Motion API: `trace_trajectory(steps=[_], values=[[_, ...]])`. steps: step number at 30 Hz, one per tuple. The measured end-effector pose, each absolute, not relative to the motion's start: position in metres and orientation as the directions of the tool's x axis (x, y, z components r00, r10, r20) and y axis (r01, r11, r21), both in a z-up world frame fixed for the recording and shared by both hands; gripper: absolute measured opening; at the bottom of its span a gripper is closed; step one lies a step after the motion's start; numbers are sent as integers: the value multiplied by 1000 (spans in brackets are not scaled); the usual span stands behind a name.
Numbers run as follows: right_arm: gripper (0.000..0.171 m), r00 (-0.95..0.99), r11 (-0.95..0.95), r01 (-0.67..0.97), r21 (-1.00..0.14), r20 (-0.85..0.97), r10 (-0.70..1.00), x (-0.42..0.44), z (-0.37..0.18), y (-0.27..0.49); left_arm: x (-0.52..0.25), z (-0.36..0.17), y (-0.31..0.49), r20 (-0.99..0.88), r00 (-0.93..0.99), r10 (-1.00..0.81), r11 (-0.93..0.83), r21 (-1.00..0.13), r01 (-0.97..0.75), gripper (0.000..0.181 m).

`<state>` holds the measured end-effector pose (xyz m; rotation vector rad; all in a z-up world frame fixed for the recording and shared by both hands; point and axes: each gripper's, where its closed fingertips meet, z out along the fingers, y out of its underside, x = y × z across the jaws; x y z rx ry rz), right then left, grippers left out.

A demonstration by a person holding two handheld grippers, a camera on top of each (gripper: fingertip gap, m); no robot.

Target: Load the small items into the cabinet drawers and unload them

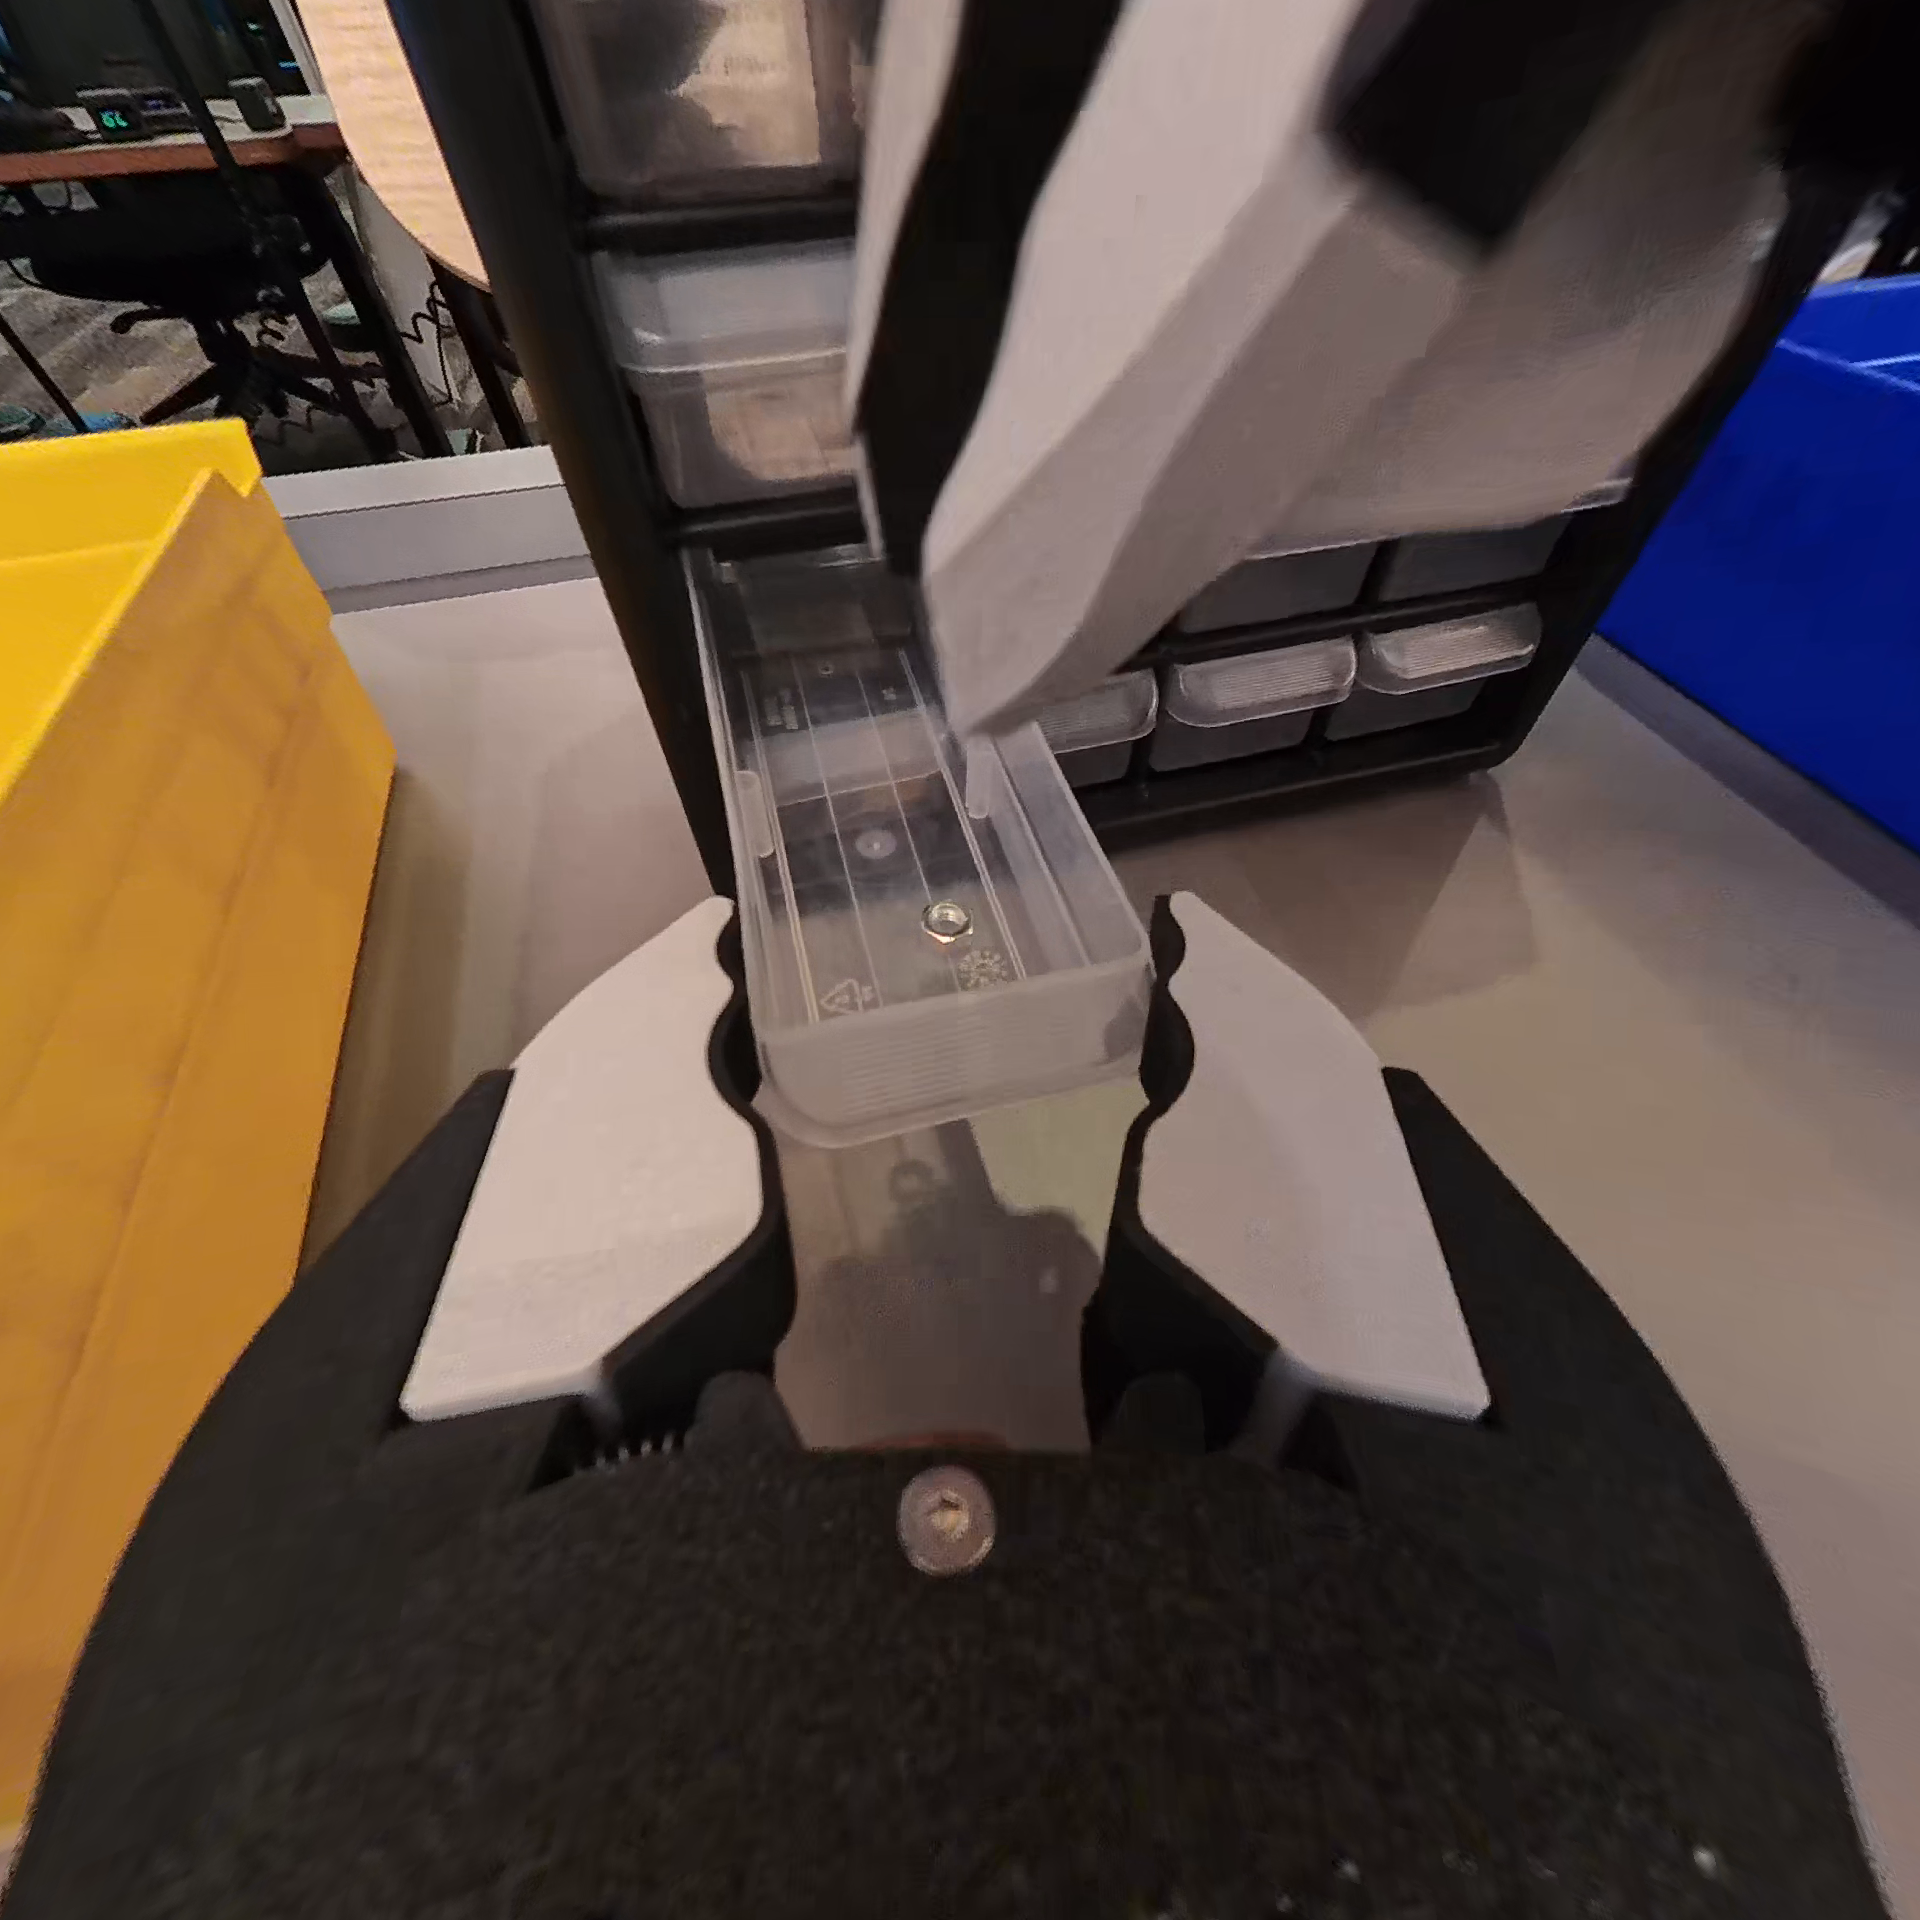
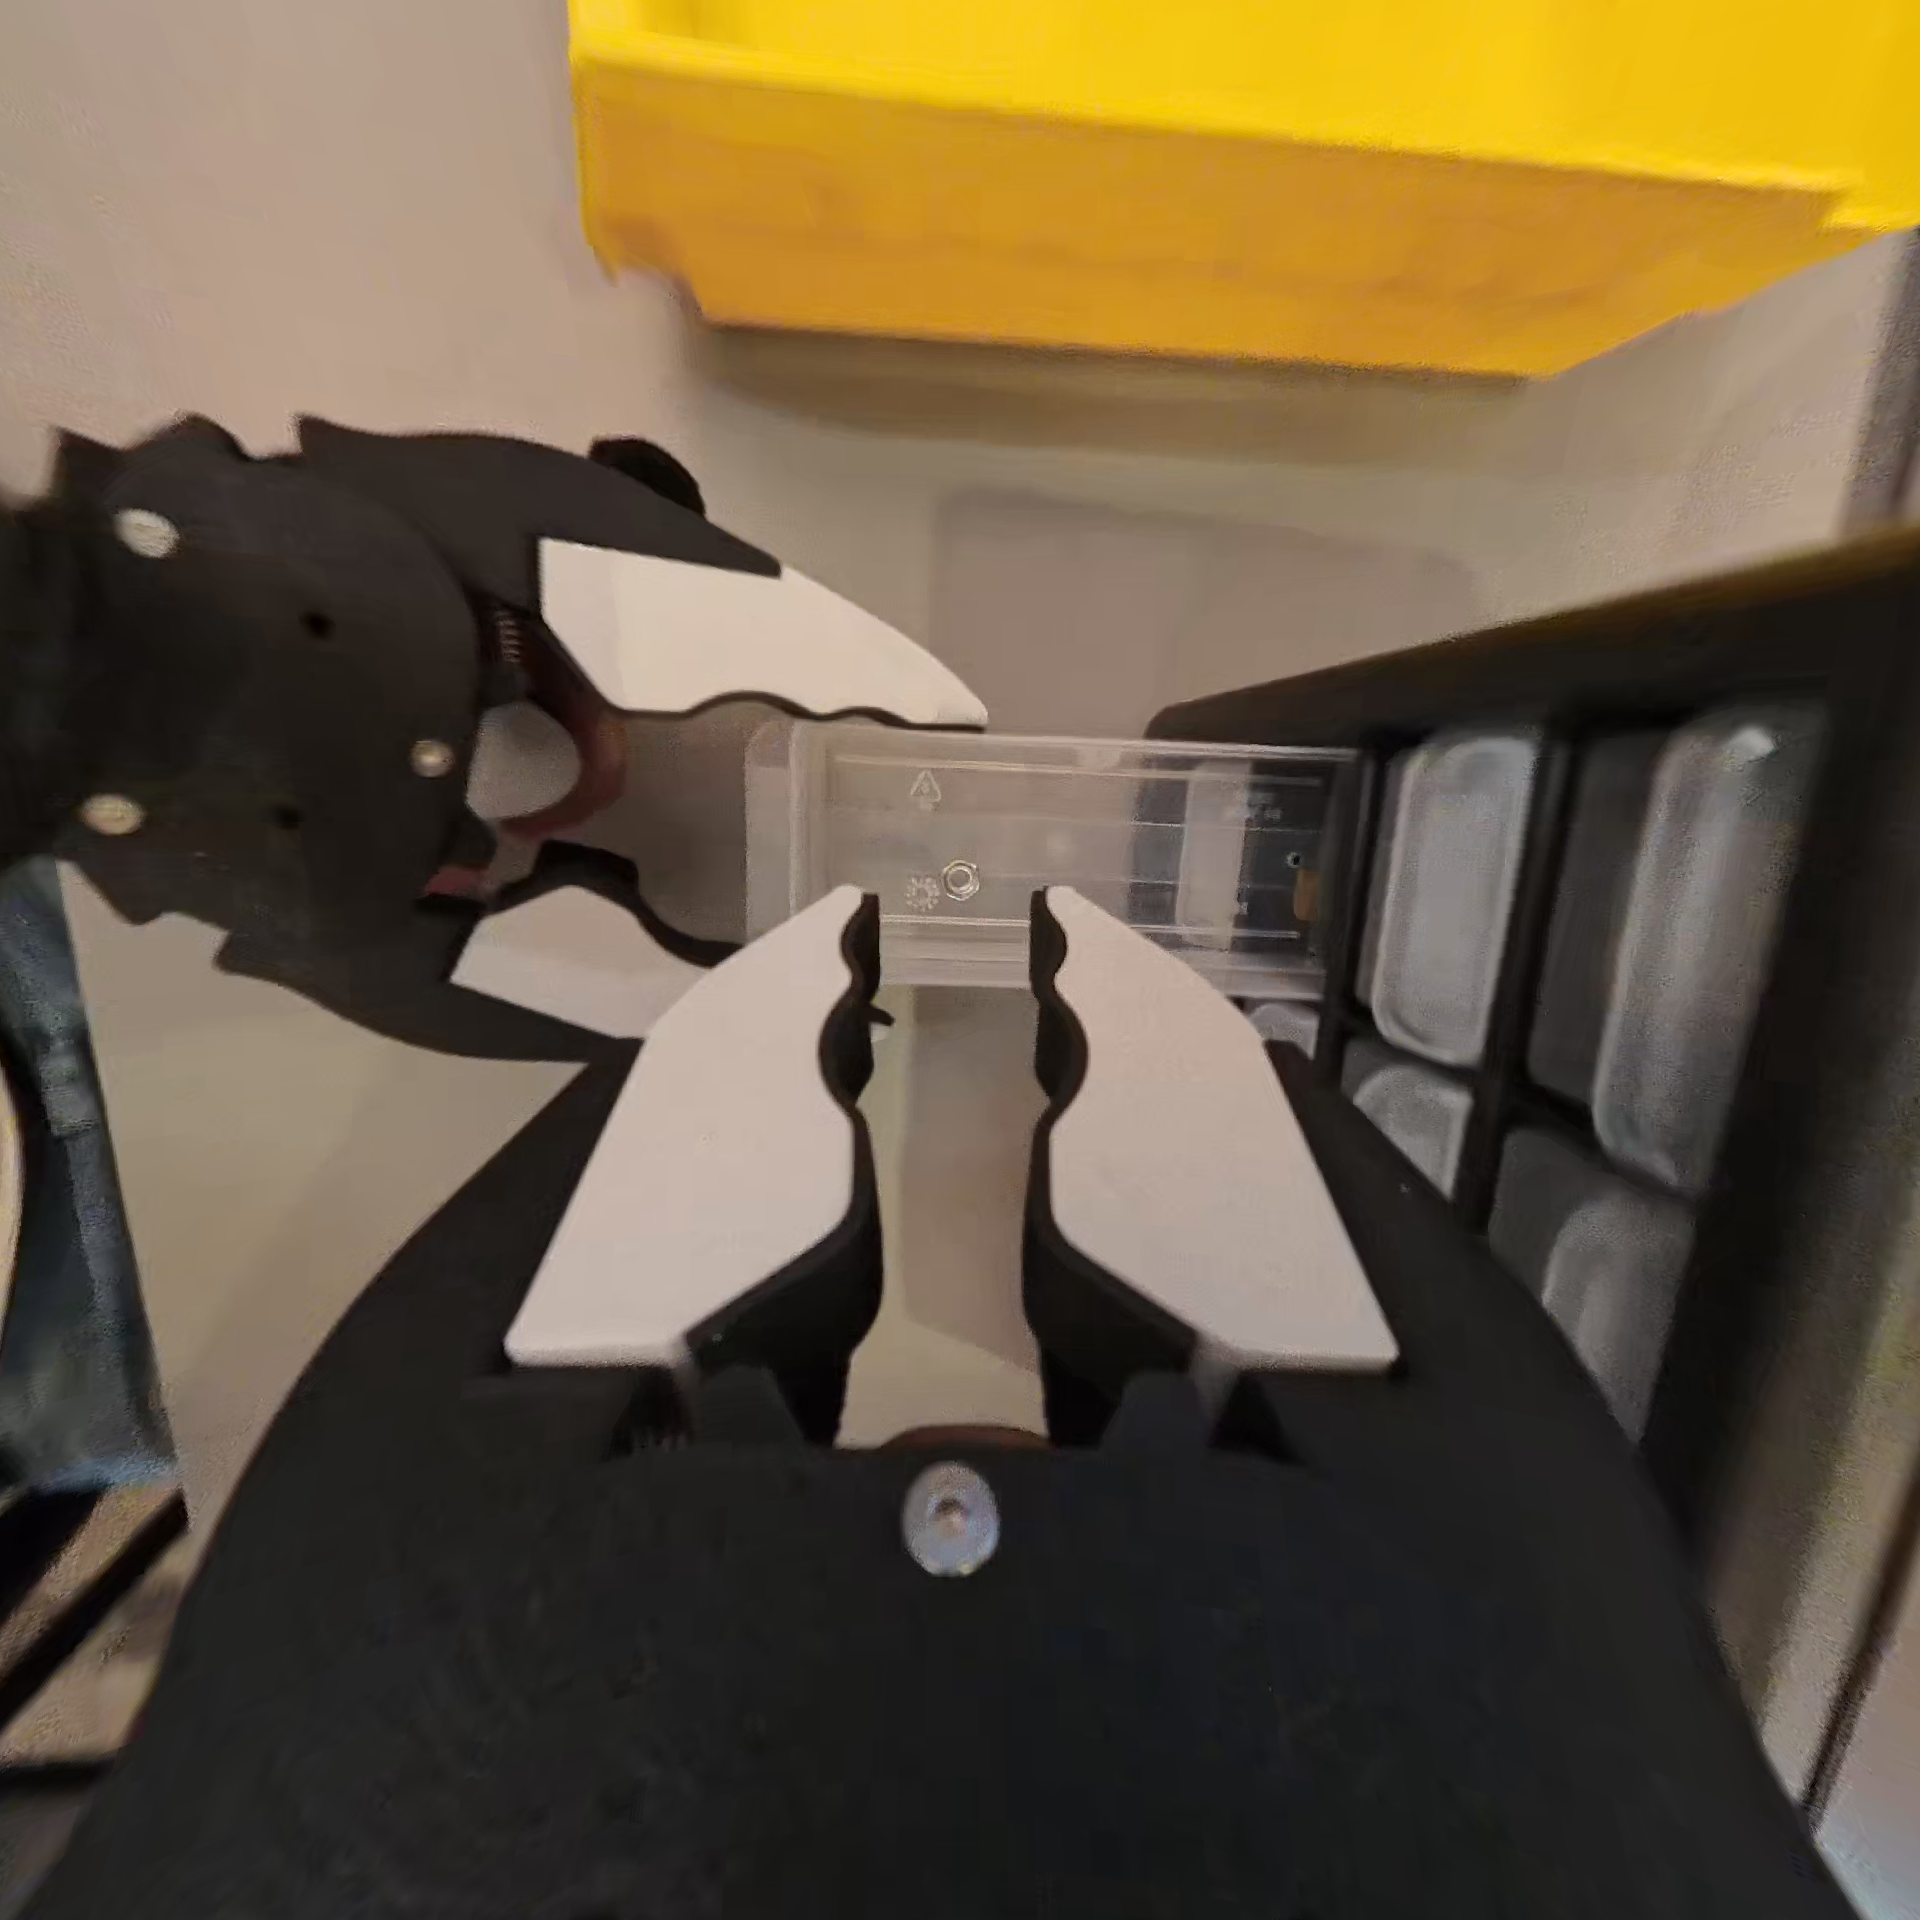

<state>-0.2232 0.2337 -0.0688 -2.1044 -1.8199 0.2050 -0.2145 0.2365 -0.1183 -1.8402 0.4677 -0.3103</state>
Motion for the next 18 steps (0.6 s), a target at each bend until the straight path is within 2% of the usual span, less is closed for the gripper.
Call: trace_trajectory(steps=[2,7,18], values=[[29,121,-92,964,-248,102,987,-226,-83,237,-215,-119,236,-21,884,-467,-264,-951,-162,72],[30,87,-84,994,-68,44,995,-224,-111,238,-216,-119,235,-11,881,-473,-261,-953,-152,72],[25,93,-92,985,147,2,996,-216,-133,248,-216,-118,236,-8,880,-475,-254,-956,-146,72]])
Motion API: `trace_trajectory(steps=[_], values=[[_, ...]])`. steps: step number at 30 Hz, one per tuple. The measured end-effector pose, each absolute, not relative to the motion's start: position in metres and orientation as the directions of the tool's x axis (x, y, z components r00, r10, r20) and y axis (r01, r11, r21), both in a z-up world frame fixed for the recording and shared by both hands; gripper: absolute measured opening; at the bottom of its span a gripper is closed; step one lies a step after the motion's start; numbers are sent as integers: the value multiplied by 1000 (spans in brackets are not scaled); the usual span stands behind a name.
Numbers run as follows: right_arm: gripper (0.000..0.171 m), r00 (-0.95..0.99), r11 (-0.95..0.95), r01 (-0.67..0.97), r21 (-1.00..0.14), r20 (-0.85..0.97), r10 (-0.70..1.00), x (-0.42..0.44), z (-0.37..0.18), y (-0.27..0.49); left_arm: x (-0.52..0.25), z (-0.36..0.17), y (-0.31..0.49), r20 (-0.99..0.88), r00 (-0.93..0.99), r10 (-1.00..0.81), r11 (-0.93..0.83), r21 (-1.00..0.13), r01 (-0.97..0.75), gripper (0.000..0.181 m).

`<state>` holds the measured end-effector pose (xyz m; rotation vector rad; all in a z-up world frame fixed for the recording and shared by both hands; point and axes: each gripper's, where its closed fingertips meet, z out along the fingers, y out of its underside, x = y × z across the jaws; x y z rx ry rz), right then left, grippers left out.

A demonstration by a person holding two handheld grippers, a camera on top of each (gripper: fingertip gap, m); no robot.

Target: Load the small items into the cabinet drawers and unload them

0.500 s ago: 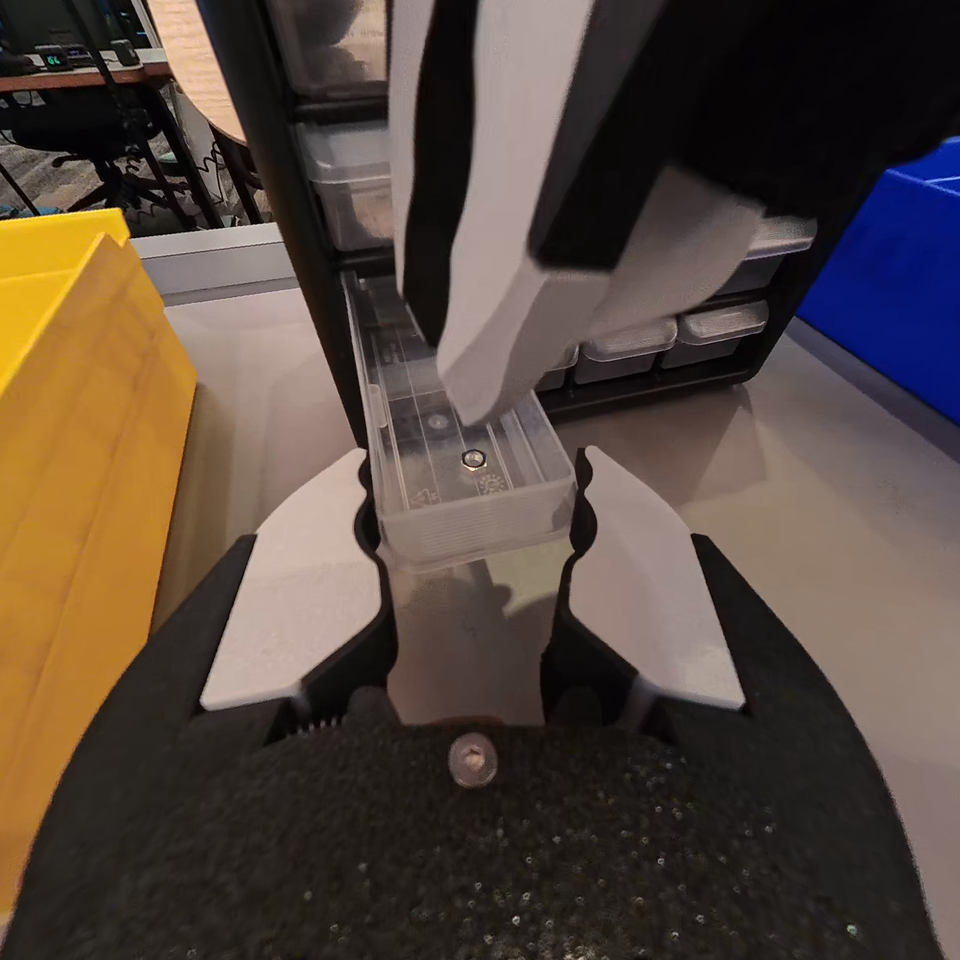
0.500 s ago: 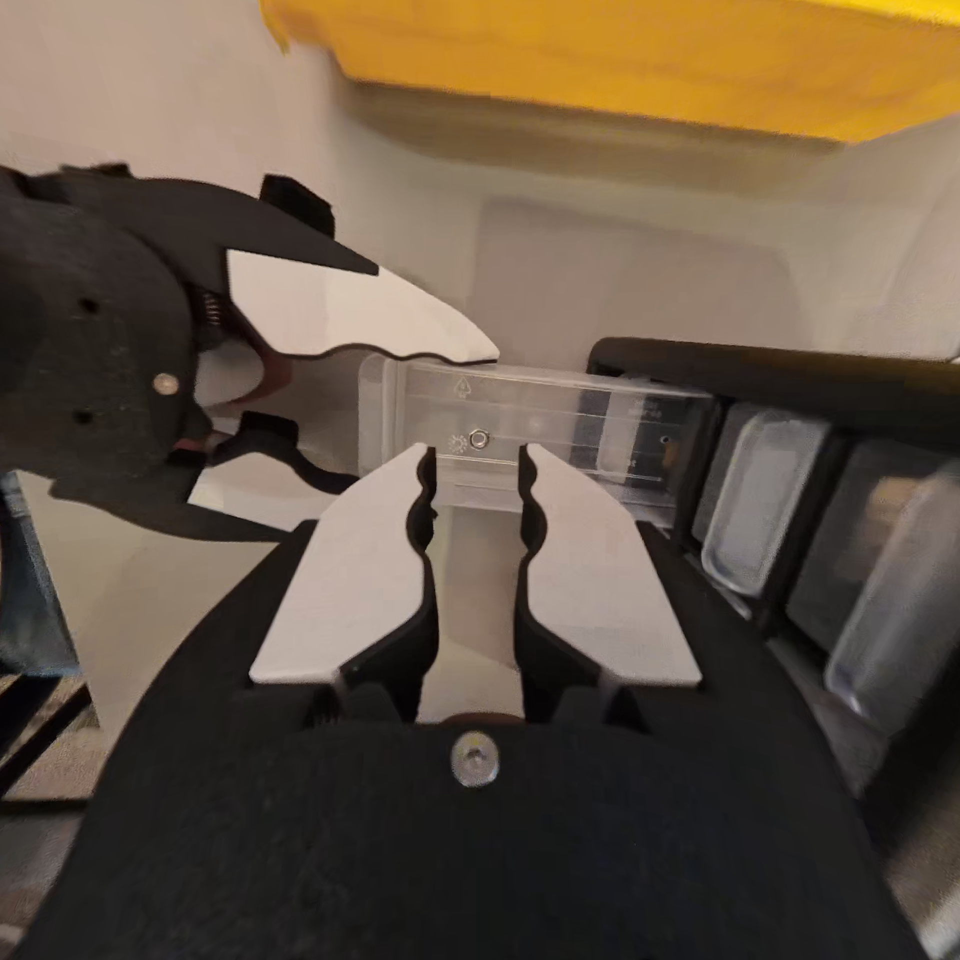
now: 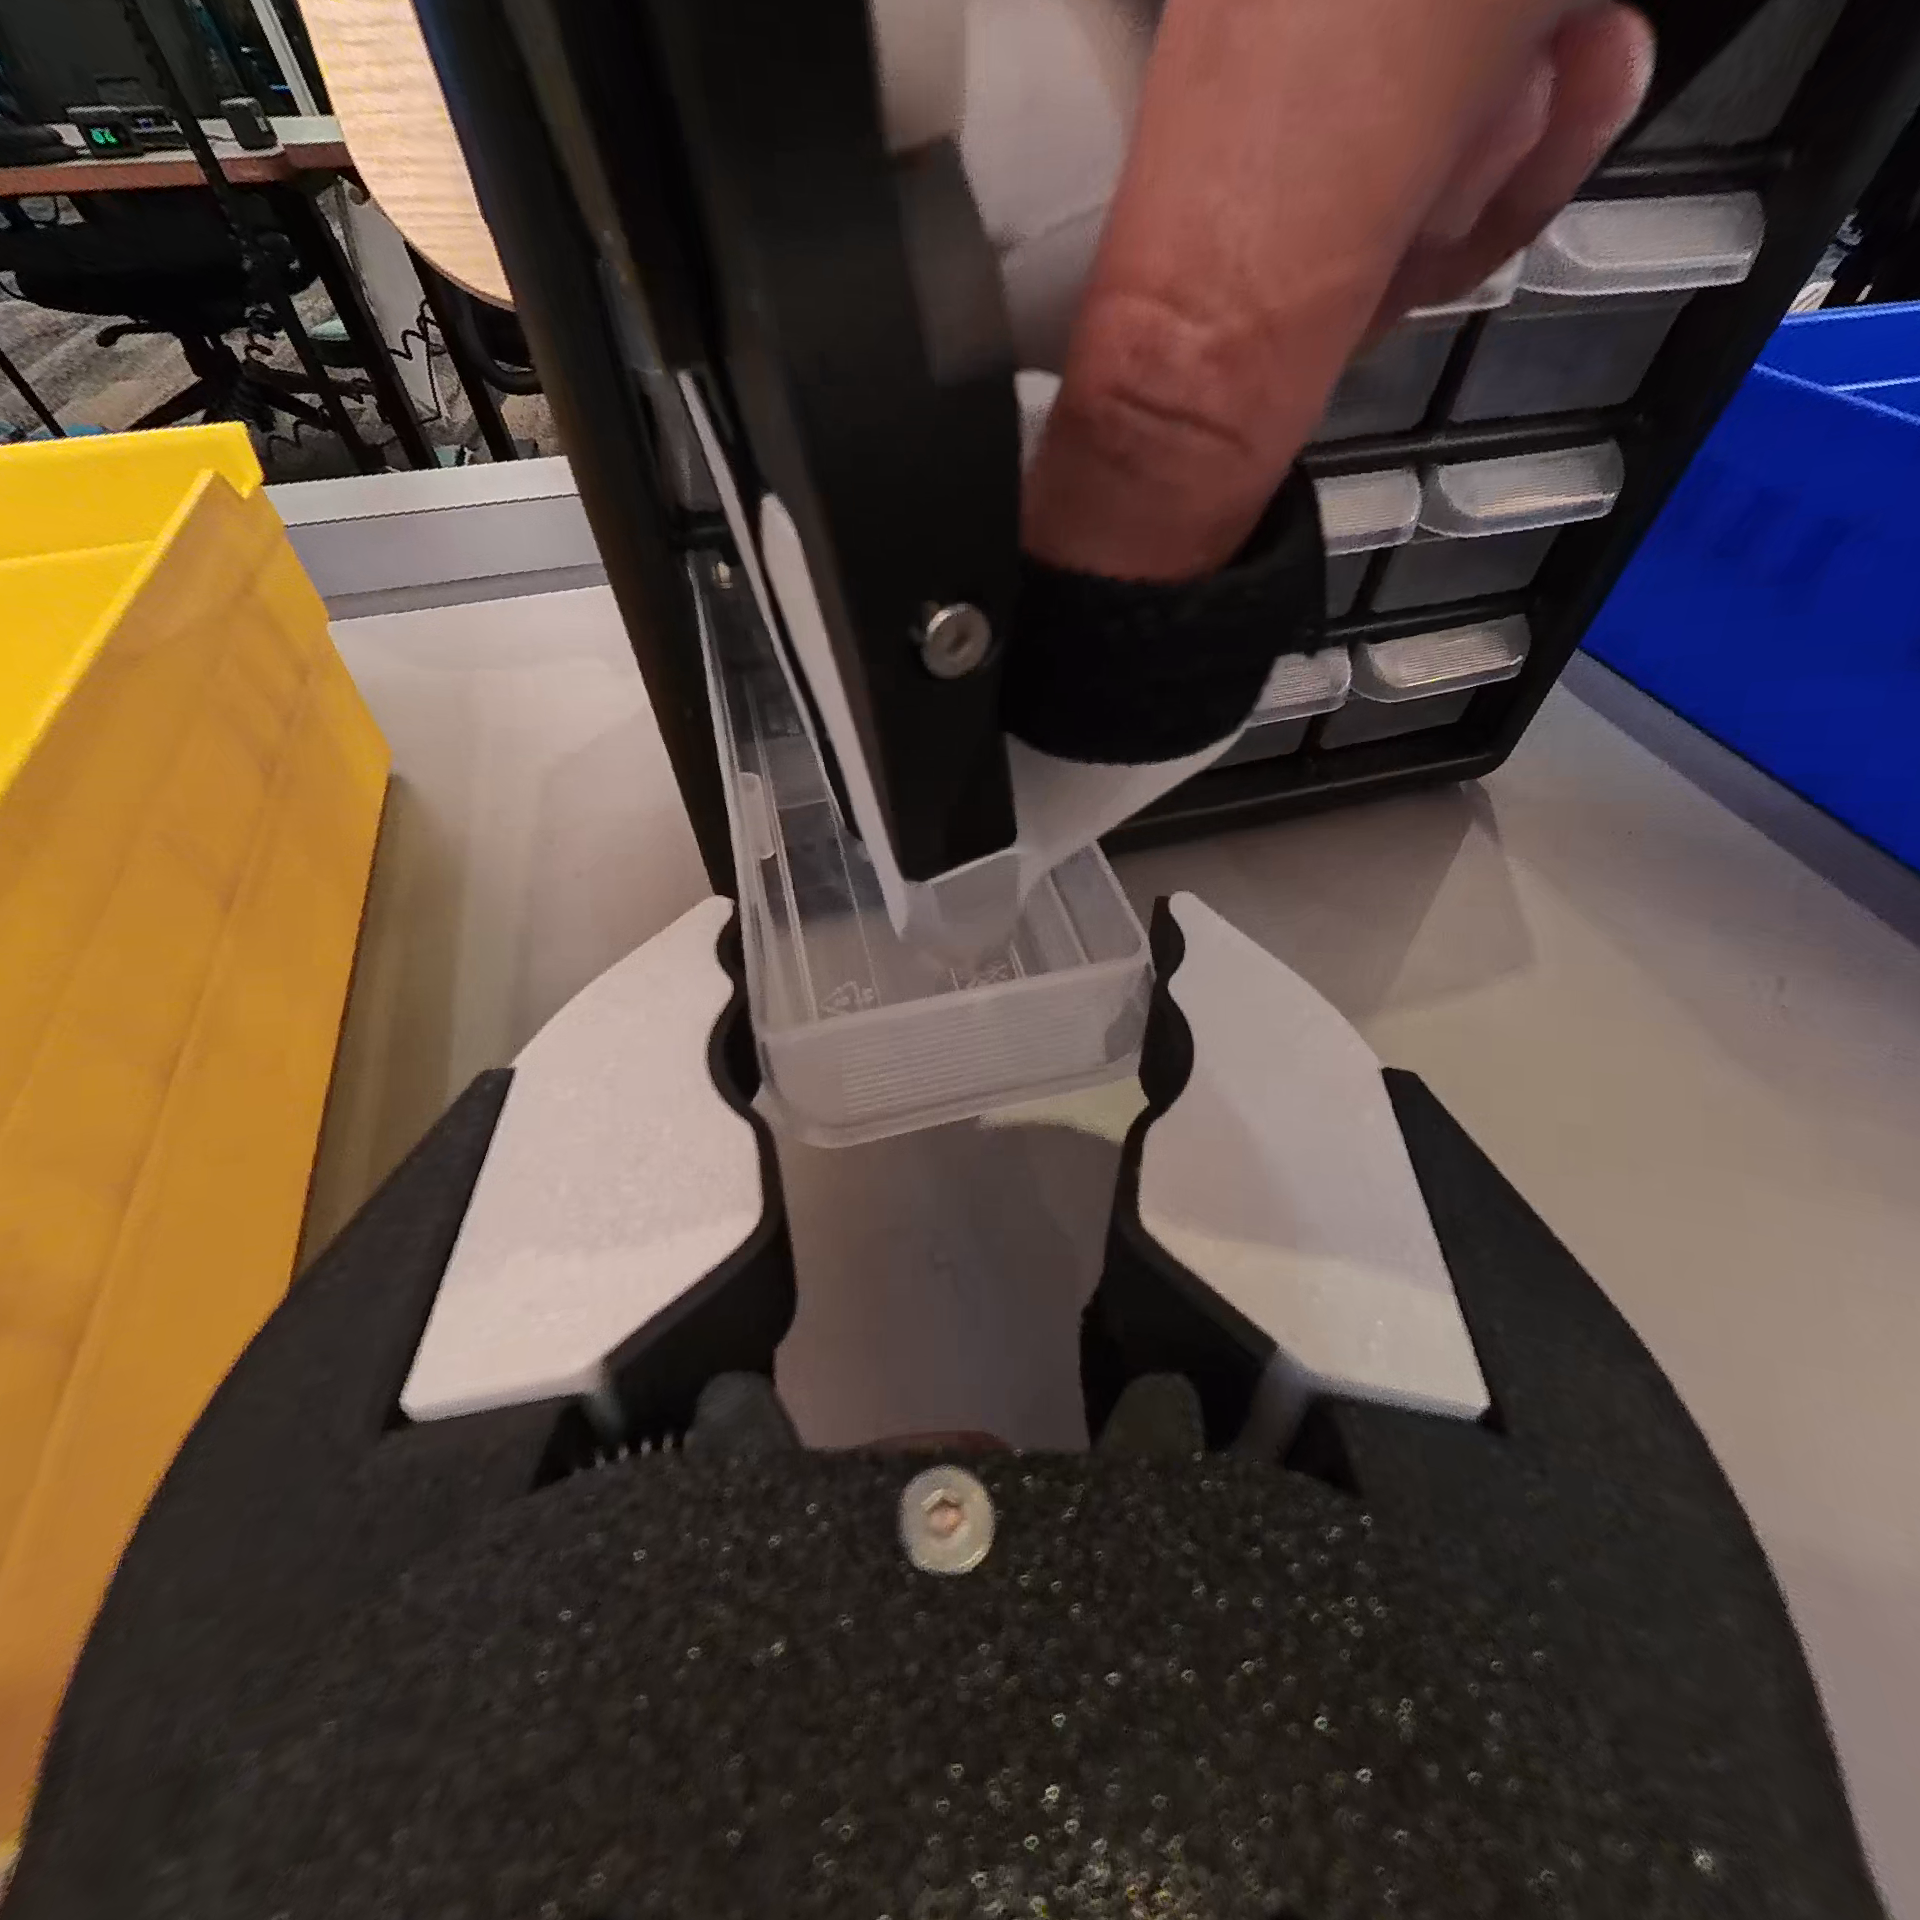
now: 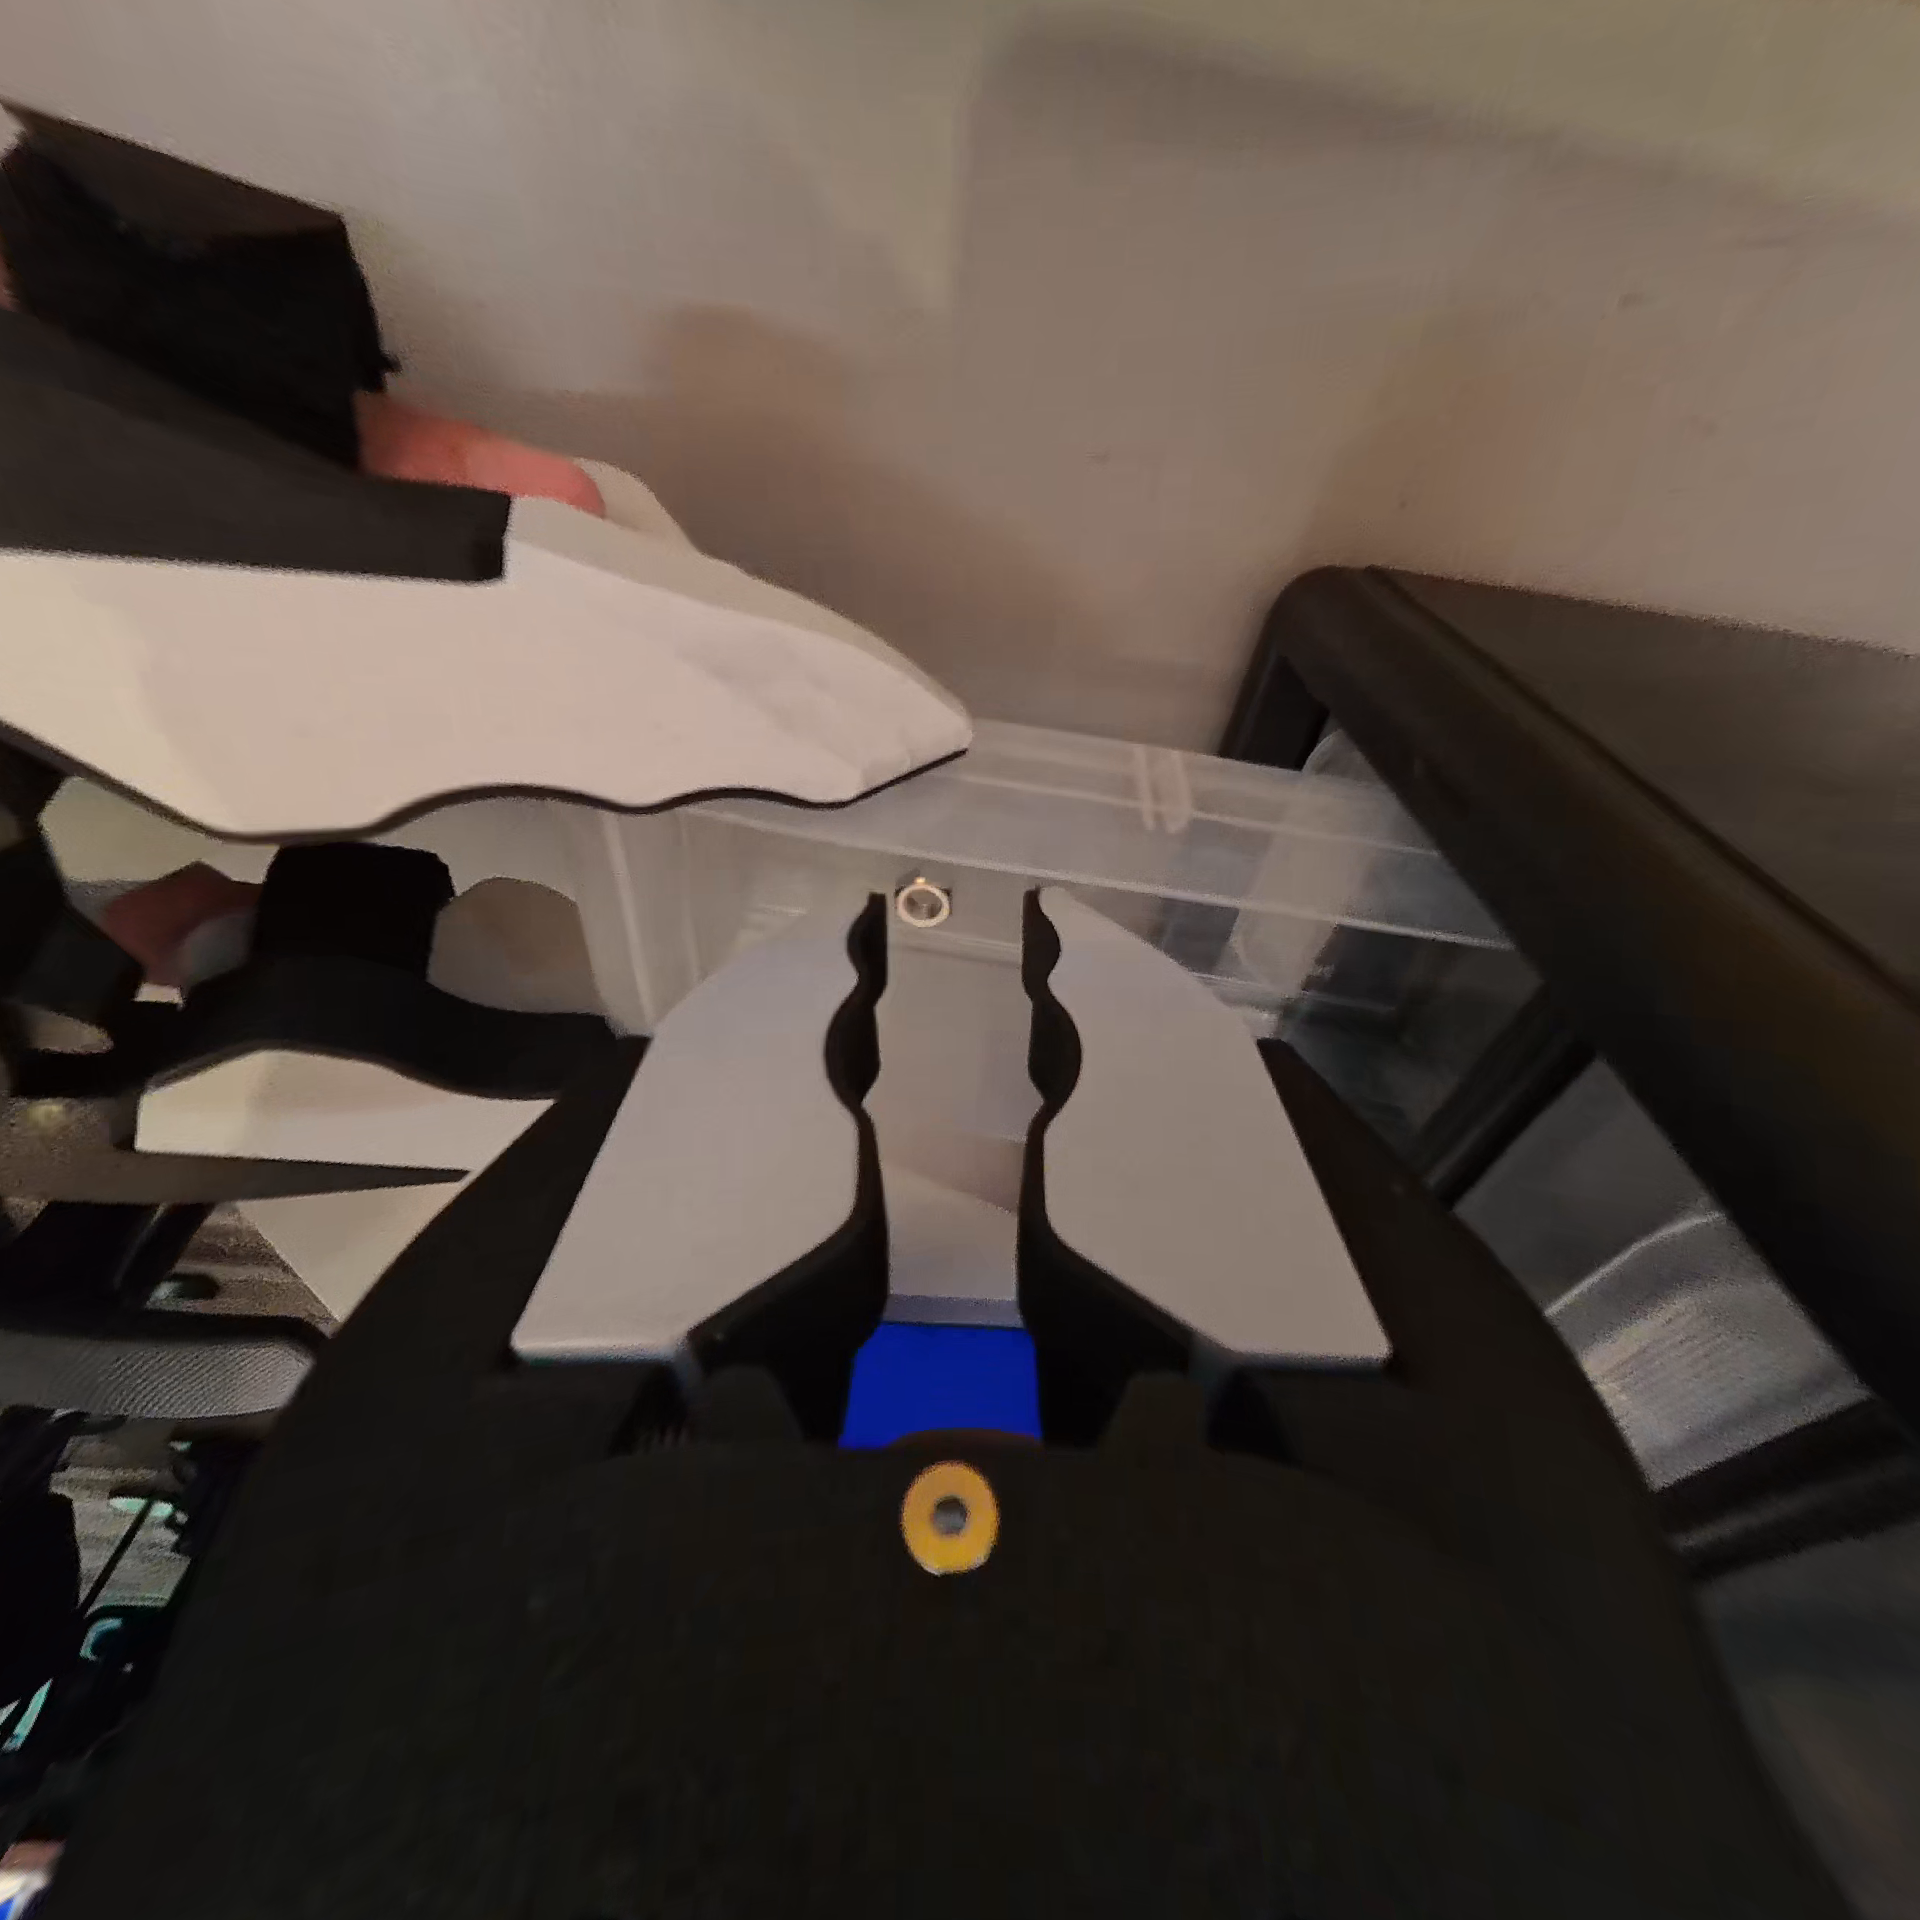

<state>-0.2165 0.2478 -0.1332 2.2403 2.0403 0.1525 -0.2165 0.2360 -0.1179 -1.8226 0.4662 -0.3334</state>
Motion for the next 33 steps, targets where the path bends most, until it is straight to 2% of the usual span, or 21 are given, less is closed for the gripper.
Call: trace_trajectory(steps=[4,11,14,20,22,24,27,31,33], values=[[10,91,-88,983,160,-7,996,-219,-134,250,-217,-117,236,-1,880,-476,-257,-956,-140,72],[10,85,-84,986,141,-4,996,-218,-129,249,-217,-117,236,-3,878,-479,-257,-956,-144,72],[10,89,-89,996,23,10,996,-223,-105,247,-218,-117,236,0,877,-481,-259,-955,-142,72],[10,73,-23,914,-406,110,991,-211,-13,210,-218,-115,237,6,876,-482,-262,-955,-138,72],[10,132,-38,874,-485,161,978,-181,12,198,-218,-115,237,8,876,-482,-264,-955,-137,72],[10,228,-91,854,-512,212,950,-133,27,190,-218,-115,238,12,877,-481,-267,-954,-134,72],[10,436,-302,831,-467,212,874,-36,23,183,-217,-114,238,12,878,-479,-270,-953,-135,72],[10,721,-685,691,-231,150,677,106,-42,167,-217,-114,240,16,877,-480,-275,-952,-133,72],[10,781,-774,625,-101,95,617,143,-88,151,-217,-114,240,28,877,-479,-281,-952,-123,72]])
